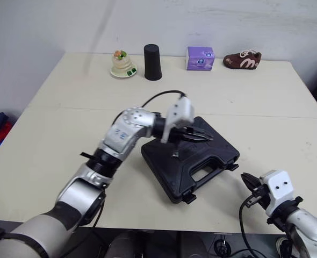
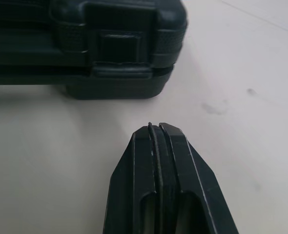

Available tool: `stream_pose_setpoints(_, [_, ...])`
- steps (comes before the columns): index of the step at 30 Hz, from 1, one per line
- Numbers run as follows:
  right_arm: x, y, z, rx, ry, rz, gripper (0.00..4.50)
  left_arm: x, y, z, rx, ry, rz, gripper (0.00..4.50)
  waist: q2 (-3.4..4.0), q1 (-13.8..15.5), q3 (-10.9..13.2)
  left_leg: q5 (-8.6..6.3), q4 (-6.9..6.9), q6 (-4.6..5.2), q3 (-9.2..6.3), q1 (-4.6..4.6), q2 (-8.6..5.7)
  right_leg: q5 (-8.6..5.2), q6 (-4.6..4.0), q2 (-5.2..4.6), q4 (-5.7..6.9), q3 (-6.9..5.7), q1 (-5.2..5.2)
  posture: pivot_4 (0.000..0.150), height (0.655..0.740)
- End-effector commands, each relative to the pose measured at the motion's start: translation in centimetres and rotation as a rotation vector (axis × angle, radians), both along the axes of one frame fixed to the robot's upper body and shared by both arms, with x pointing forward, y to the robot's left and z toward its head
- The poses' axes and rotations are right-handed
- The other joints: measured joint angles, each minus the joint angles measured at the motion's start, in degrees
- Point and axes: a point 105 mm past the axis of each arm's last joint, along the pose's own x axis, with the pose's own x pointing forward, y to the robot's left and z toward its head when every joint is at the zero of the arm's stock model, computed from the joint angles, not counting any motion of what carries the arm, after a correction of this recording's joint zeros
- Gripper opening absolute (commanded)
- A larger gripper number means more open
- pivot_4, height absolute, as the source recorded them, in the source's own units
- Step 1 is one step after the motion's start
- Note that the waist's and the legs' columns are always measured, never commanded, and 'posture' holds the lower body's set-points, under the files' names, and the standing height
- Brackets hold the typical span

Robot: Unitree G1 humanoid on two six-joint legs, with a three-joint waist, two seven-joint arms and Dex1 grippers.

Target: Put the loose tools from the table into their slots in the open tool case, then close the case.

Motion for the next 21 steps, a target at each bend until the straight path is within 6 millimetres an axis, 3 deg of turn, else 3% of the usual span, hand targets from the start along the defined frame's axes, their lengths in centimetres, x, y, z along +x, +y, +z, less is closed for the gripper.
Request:
stream_pose_setpoints(1, [0.1,0.6,1.2,0.019,-0.033,0.020,0.00,-0.1,-2.5,-2.0,0.056,0.003,-0.009,0.09,0.01,-0.14,0.01,-0.01,0.00,0.02,0.01,0.00,0.01,0.00,0.00,-0.01,-0.01,0.01,-0.01,0.150,0.7400])
stream_pose_setpoints(9, [1.1,0.6,1.5,0.005,-0.040,0.012,0.00,2.0,-2.7,-8.3,0.290,-0.039,0.130,0.09,0.02,0.02,0.00,-0.22,0.00,0.38,-0.25,-0.08,-0.02,0.00,-0.01,-0.02,-0.12,-0.04,0.01,0.150,0.7400])
stream_pose_setpoints(15, [1.9,0.3,0.8,-0.007,-0.038,0.022,0.00,1.6,-2.9,-9.5,0.315,-0.010,0.143,0.09,-0.12,0.05,-0.21,-0.27,0.00,0.48,-0.33,-0.07,-0.04,0.01,0.00,-0.07,-0.38,-0.16,0.19,0.150,0.7400])
stream_pose_setpoints(21, [2.8,1.4,1.9,0.042,-0.082,0.080,0.00,1.6,-2.5,-9.7,0.326,-0.009,0.146,0.09,-0.09,0.06,-0.42,-0.28,0.00,0.49,-0.32,-0.06,-0.06,0.01,0.00,-0.09,-0.38,-0.15,0.21,0.150,0.7400])
